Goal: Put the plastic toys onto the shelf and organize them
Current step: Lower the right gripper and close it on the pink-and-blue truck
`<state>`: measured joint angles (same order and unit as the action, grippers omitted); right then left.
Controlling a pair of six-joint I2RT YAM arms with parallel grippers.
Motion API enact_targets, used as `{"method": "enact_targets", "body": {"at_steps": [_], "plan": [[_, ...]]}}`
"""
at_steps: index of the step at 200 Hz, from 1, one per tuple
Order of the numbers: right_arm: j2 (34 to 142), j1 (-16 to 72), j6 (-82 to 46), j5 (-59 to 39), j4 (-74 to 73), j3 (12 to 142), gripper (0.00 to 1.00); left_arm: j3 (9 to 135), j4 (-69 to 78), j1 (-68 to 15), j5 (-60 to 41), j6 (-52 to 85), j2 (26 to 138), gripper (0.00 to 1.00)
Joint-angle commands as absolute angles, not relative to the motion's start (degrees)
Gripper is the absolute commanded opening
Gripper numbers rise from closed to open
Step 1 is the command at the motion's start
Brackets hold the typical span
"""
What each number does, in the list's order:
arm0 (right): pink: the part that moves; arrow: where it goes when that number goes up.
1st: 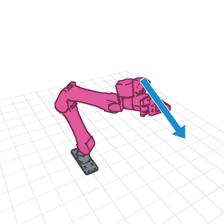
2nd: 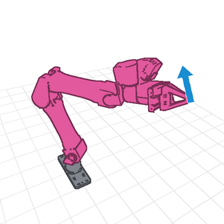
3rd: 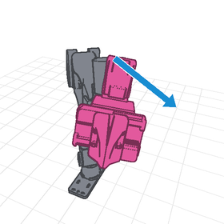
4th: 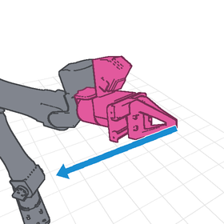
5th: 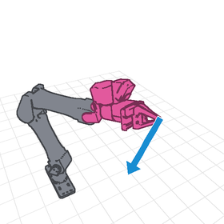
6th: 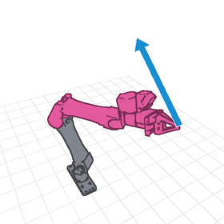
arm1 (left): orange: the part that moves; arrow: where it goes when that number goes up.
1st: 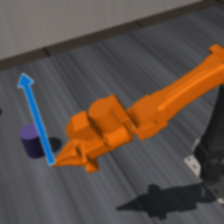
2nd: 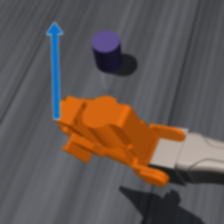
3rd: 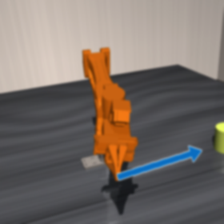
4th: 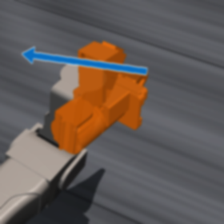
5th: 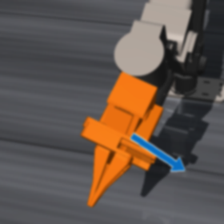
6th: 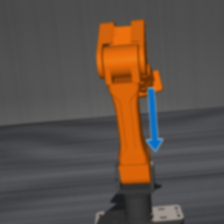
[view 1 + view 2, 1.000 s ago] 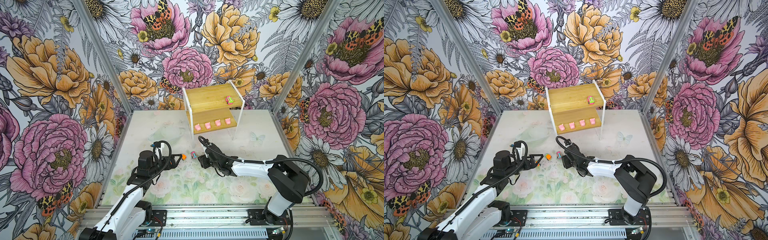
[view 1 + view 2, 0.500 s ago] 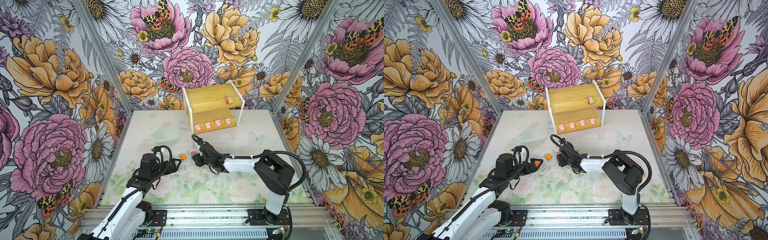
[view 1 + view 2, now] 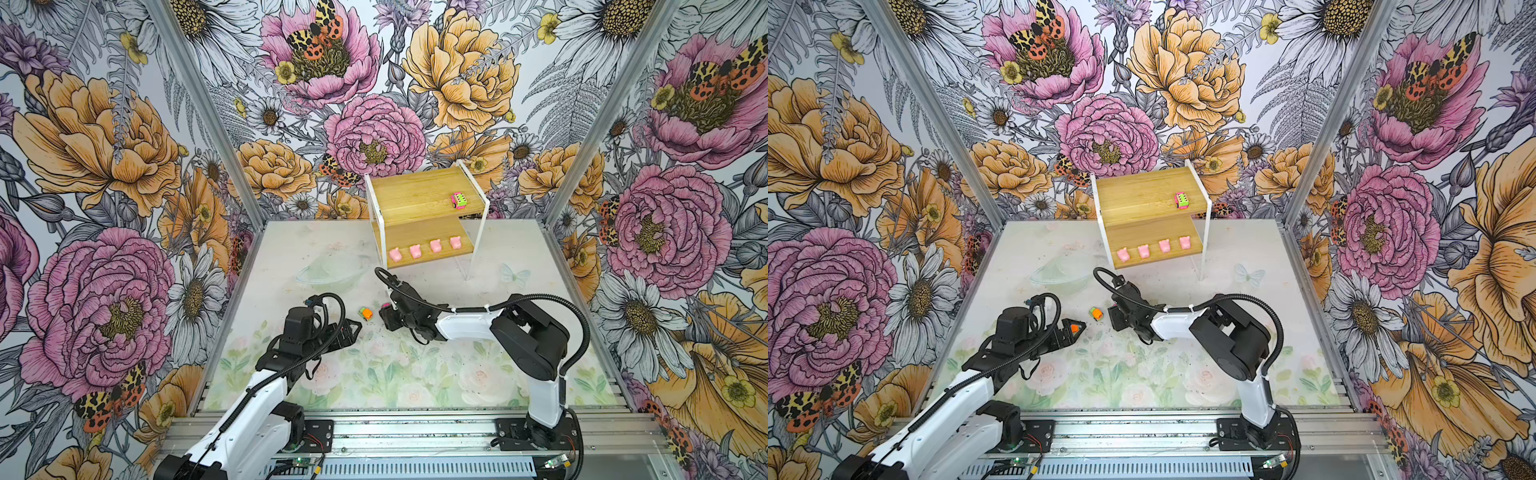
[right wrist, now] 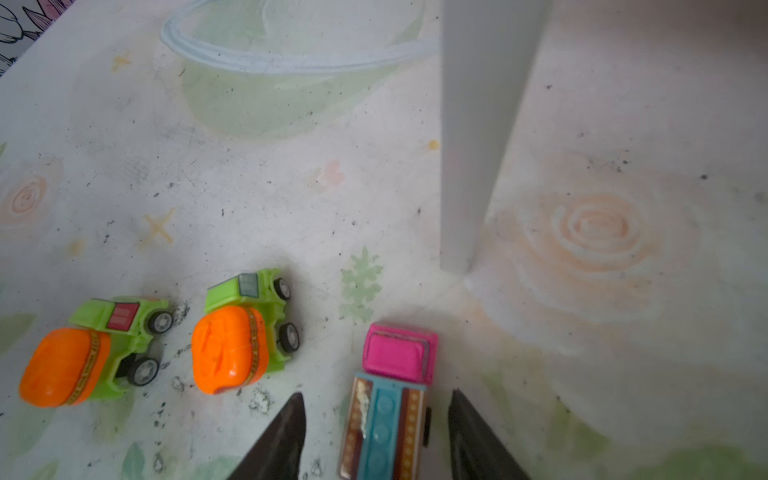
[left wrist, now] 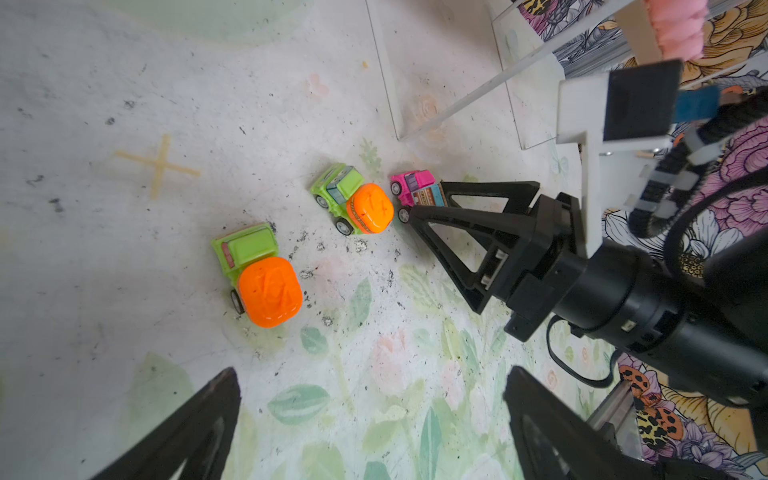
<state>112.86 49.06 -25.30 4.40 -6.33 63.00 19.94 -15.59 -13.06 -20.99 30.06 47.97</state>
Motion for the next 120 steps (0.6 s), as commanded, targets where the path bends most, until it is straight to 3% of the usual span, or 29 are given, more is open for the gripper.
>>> {"method": "enact_targets", "body": {"at_steps": [1,45,120], "plan": [[114.72,48.46,-25.75,3.82,-6.94,65.1,0.54,20.6,-14.26,-12.08,-21.18,29.09,49.18,0.99],[116.59,48.16,-25.4,3.23,-6.14,66.86,0.5,20.53,-13.63,-11.17,-21.86,28.86,49.48,0.99],[116.37,47.89,-25.49,2.75,-5.87,66.58,0.32,20.4,-12.93,-10.5,-22.46,29.0,49.92,0.99]]}}
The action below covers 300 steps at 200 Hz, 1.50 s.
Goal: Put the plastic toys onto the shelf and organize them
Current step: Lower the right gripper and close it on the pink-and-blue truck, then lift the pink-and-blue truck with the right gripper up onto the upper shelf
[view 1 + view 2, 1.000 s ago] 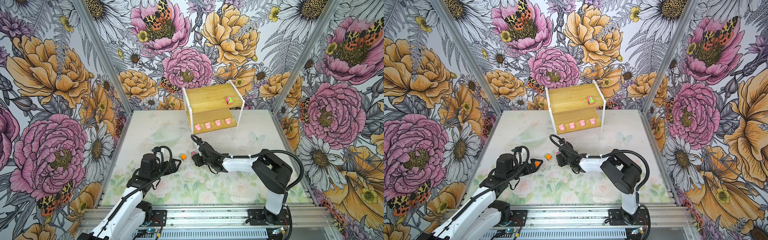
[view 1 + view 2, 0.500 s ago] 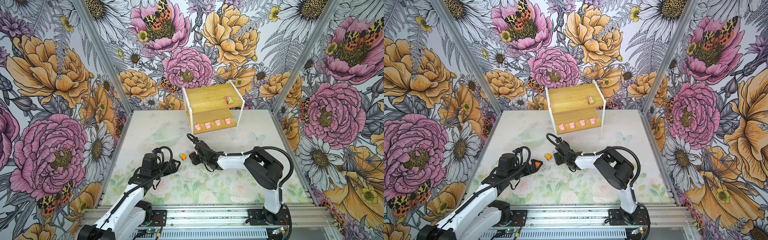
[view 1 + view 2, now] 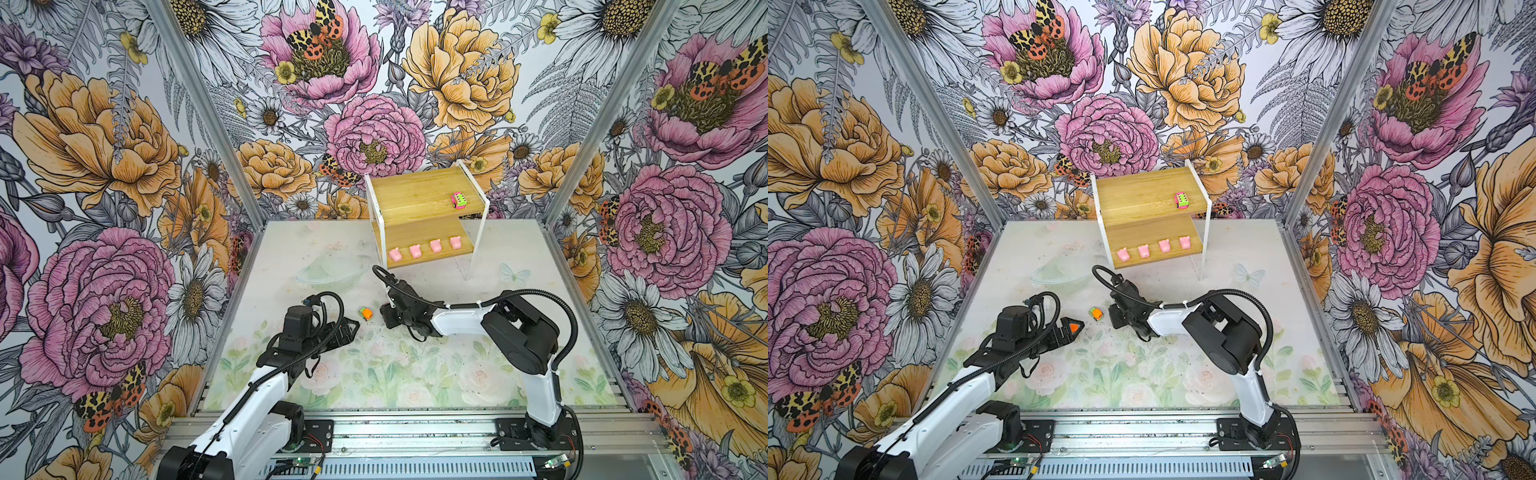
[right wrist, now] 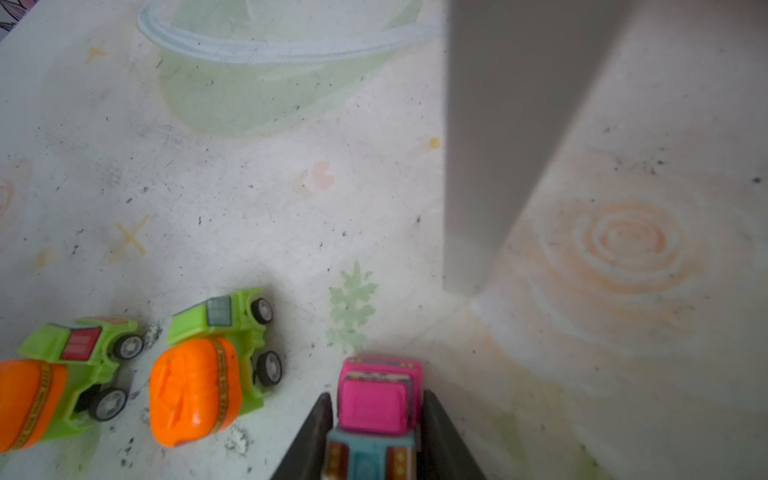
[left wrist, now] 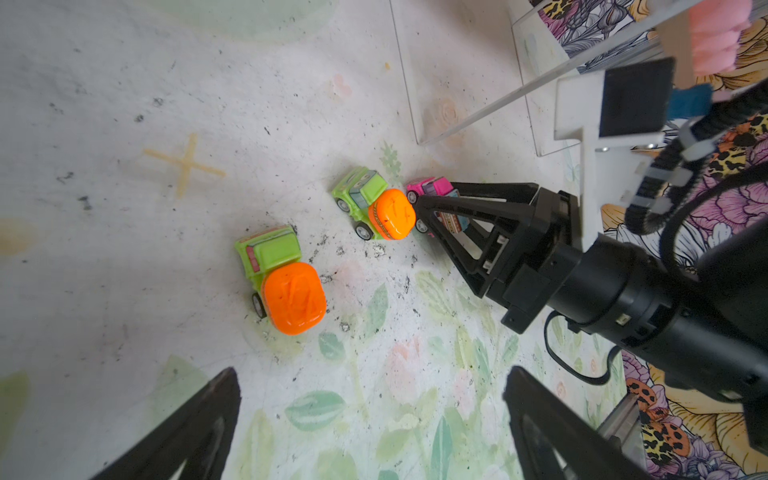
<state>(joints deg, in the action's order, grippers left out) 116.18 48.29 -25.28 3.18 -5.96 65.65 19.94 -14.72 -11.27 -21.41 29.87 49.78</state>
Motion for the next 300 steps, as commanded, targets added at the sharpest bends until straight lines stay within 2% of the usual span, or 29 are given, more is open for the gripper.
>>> {"method": "enact_targets", "body": {"at_steps": [1,68,123,155,182,243,300], "plan": [[116.37,47.89,-25.49,2.74,-5.88,66.56,0.32,20.4,-12.92,-10.53,-22.43,28.96,49.92,0.99],[109.56,48.07,-25.65,0.48,-5.31,62.11,0.26,20.52,-11.86,-9.93,-23.09,28.53,50.68,0.99],[93.12,49.41,-23.54,-2.37,6.01,60.89,0.26,20.3,-9.59,-8.16,-24.59,28.34,51.71,0.99],[83.51,49.01,-20.2,1.29,16.33,65.8,0.26,19.45,-2.93,-7.81,-30.18,29.41,53.9,0.99],[78.76,47.53,-18.49,3.42,22.18,72.48,0.25,19.13,0.37,-8.0,-30.47,29.13,53.79,0.99],[81.53,39.7,-15.23,8.45,24.62,87.18,0.25,20.29,12.1,-8.67,-36.66,28.31,59.92,0.99],[89.28,33.5,-14.81,8.92,25.73,99.33,0.25,20.06,13.45,-8.86,-36.97,27.52,60.8,0.99]]}}
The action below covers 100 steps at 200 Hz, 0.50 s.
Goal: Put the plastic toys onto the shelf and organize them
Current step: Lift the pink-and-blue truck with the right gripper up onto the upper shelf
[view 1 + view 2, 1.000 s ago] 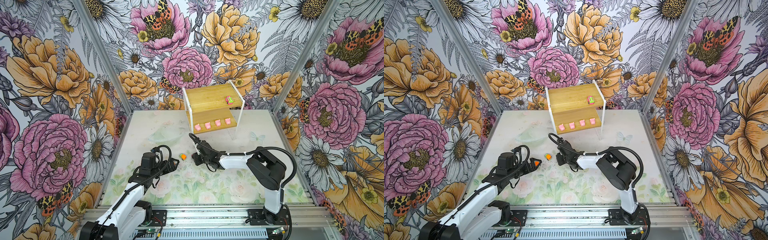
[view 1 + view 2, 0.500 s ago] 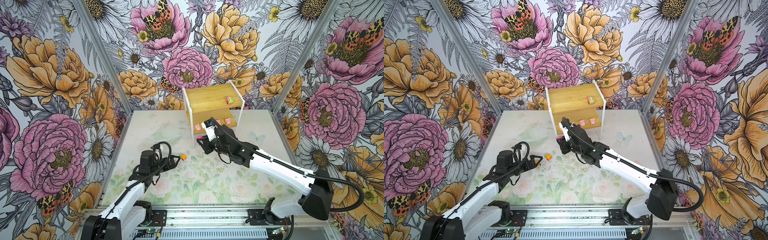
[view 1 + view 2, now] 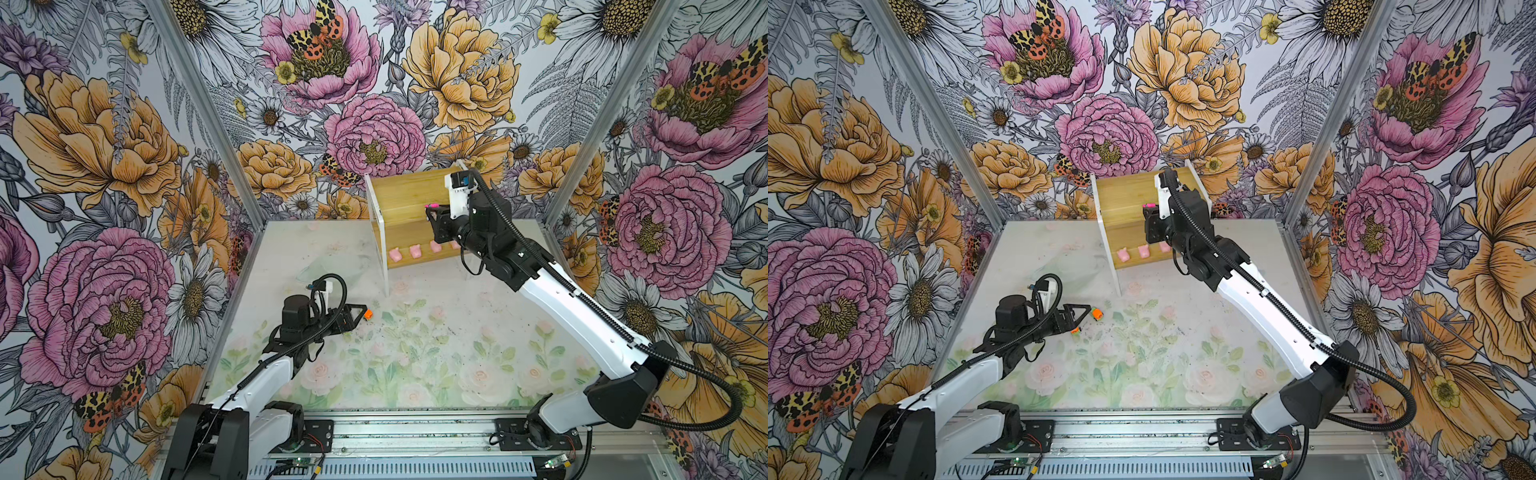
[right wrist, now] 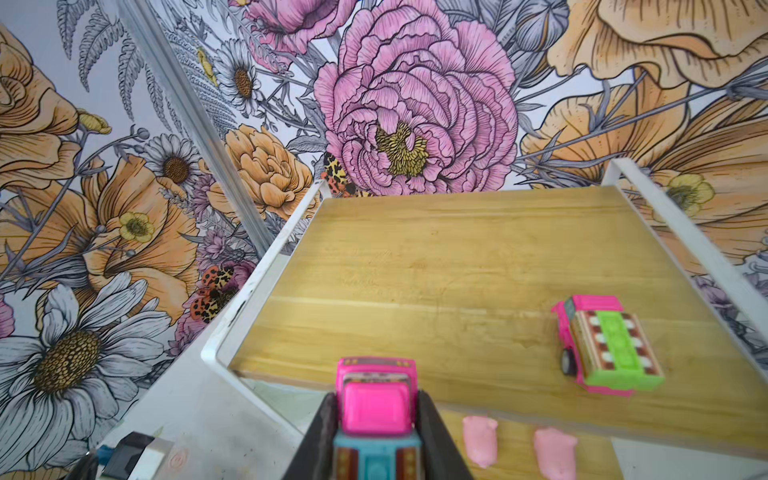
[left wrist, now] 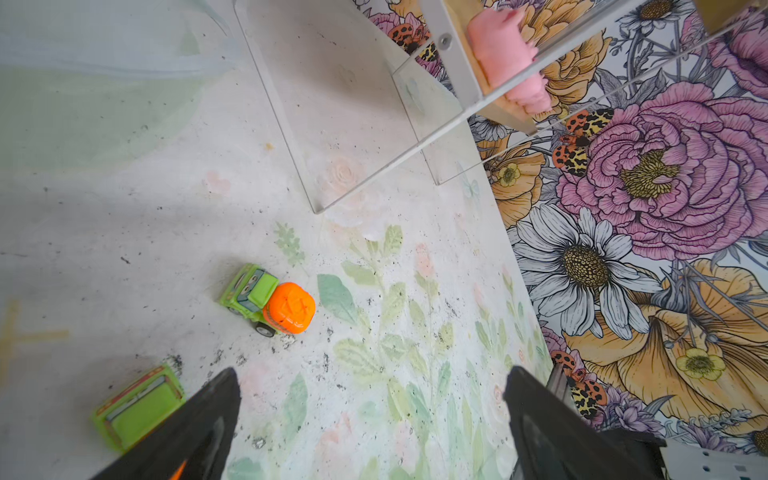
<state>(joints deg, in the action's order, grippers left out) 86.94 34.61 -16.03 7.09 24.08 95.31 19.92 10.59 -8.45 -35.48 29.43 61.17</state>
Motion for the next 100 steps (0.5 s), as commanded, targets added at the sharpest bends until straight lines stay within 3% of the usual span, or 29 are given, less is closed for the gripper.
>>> {"method": "enact_targets", "body": {"at_steps": [1,100], "plan": [[89.42,33.45,-14.79,9.03,25.74,99.45,0.25,20.01,13.45,-8.82,-36.94,27.47,60.77,0.99],[95.49,31.53,-16.84,13.36,26.02,103.89,0.25,19.95,12.93,-8.74,-36.4,25.12,63.71,0.99]]}}
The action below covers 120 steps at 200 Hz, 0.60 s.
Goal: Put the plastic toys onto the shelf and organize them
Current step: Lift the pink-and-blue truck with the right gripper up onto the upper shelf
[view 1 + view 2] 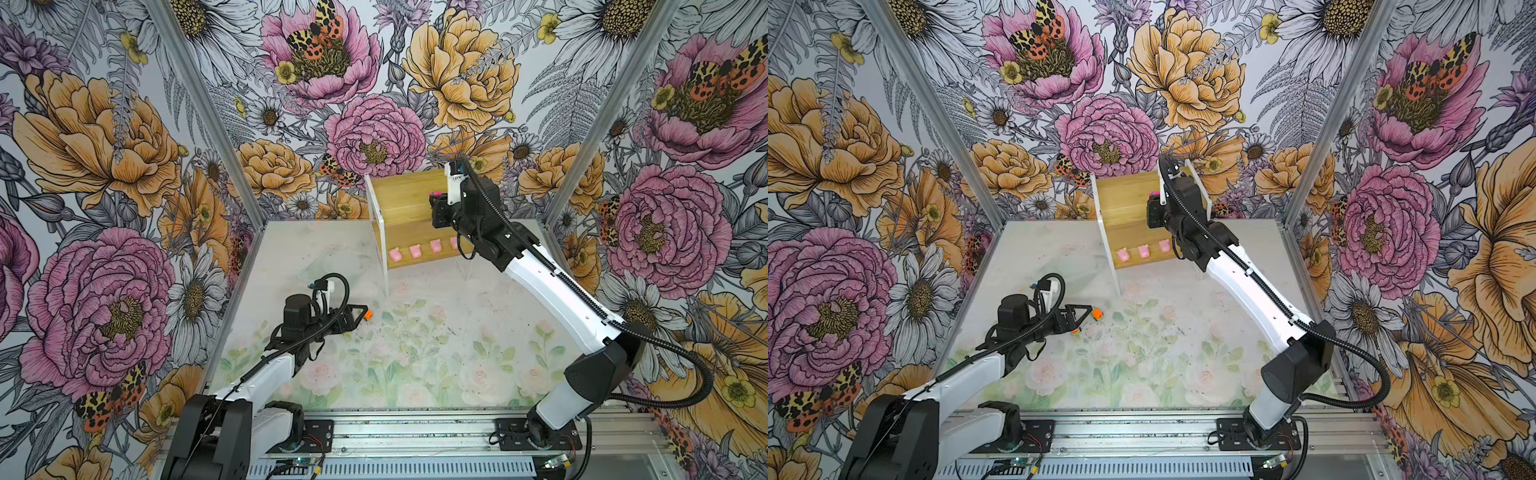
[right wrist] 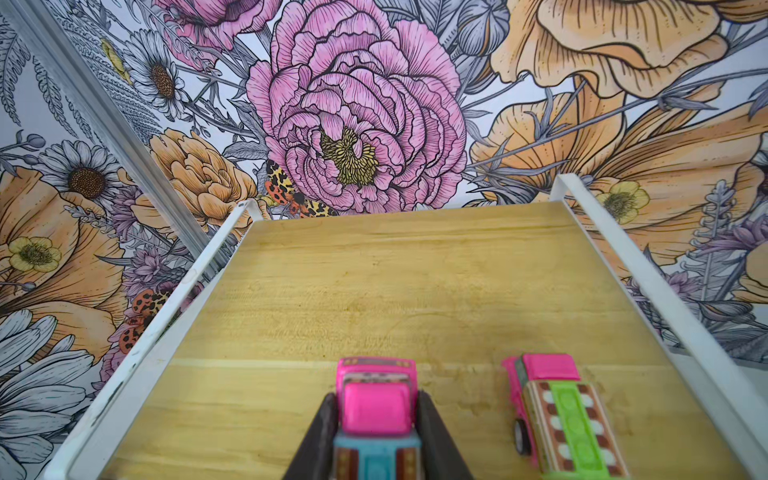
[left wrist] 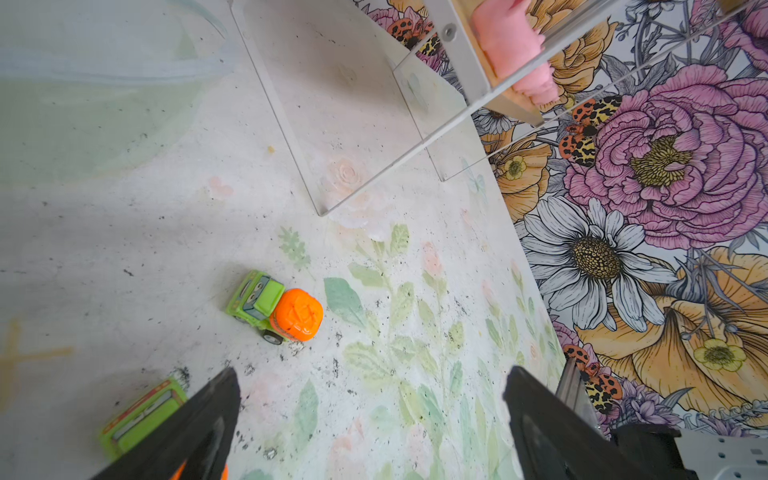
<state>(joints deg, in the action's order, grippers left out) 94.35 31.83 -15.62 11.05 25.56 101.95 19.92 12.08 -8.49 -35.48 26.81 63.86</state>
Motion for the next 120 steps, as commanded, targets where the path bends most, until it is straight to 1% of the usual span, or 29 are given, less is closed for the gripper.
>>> {"method": "enact_targets", "body": {"at_steps": [1,33,120], "plan": [[95.52,31.5,-16.81,13.4,26.02,103.89,0.25,19.95,12.93,-8.72,-36.39,25.17,63.71,0.99],[96.7,31.35,-17.01,15.38,26.02,103.95,0.25,19.95,12.92,-8.7,-36.5,25.14,63.73,0.99],[99.97,30.21,-17.14,15.05,26.02,106.52,0.25,20.21,12.26,-8.52,-36.13,24.87,64.01,0.99]]}}
